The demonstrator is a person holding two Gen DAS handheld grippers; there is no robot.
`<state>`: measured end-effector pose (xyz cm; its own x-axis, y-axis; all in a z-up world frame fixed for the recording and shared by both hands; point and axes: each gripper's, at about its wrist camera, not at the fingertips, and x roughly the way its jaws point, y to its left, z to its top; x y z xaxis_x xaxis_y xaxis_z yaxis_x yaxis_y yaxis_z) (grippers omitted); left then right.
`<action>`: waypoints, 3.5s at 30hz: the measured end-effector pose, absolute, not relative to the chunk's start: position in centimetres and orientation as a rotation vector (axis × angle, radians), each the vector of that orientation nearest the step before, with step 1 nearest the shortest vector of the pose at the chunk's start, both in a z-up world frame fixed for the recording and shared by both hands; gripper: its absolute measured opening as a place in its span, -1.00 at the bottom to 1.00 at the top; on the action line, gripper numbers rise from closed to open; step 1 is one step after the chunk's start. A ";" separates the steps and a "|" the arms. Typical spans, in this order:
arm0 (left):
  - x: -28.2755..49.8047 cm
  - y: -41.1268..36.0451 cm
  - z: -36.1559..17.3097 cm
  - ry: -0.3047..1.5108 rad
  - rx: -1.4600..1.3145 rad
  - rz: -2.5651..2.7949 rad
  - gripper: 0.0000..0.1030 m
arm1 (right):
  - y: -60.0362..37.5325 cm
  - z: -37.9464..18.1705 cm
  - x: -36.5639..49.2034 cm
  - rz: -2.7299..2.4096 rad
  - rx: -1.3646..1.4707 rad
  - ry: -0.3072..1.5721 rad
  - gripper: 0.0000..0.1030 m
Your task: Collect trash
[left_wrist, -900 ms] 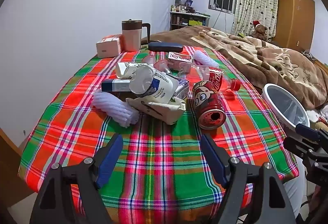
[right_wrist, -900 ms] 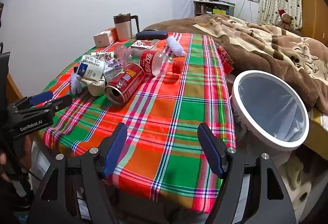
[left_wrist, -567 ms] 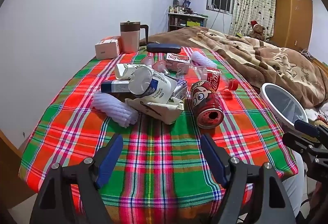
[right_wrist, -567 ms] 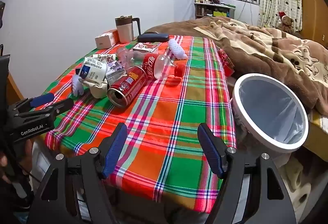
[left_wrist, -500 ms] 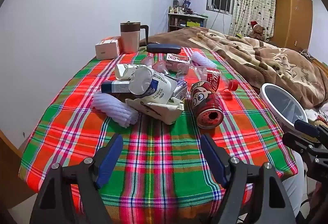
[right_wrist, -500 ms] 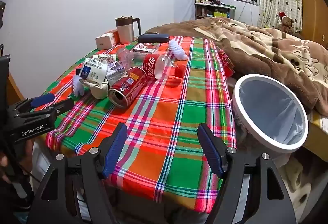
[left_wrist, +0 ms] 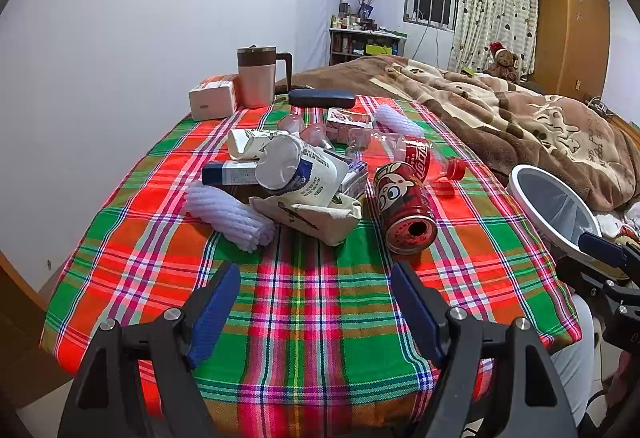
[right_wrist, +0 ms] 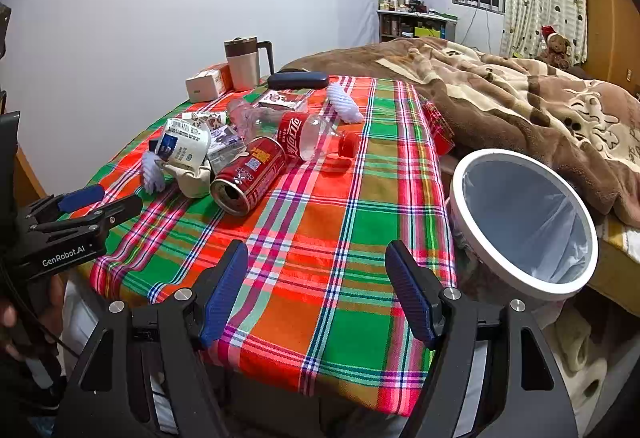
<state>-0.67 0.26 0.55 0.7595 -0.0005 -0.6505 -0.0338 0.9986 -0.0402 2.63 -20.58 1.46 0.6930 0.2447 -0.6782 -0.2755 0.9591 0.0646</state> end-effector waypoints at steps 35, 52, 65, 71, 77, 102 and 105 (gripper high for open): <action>-1.0 0.4 0.9 0.701 -0.049 0.020 0.50 | -20.7 1.7 2.5 0.287 -0.047 0.746 0.41; -1.1 0.3 0.9 0.700 -0.050 0.021 0.50 | -20.7 1.7 2.4 0.288 -0.048 0.745 0.41; -1.0 1.0 1.1 0.702 -0.050 0.022 0.50 | -20.2 1.4 2.8 0.286 -0.053 0.756 0.41; -0.4 1.9 0.6 0.715 -0.078 0.008 0.50 | -19.9 1.2 3.3 0.293 -0.048 0.766 0.41; 0.8 3.1 -0.2 0.727 -0.091 0.030 0.50 | -19.1 0.8 4.8 0.309 -0.022 0.795 0.41; 9.2 10.1 -2.9 0.775 -0.307 0.160 0.29 | -13.2 -1.8 11.8 0.386 0.071 0.898 0.35; 10.2 10.2 -3.5 0.795 -0.333 0.167 0.17 | -12.9 -2.1 12.5 0.383 0.077 0.908 0.34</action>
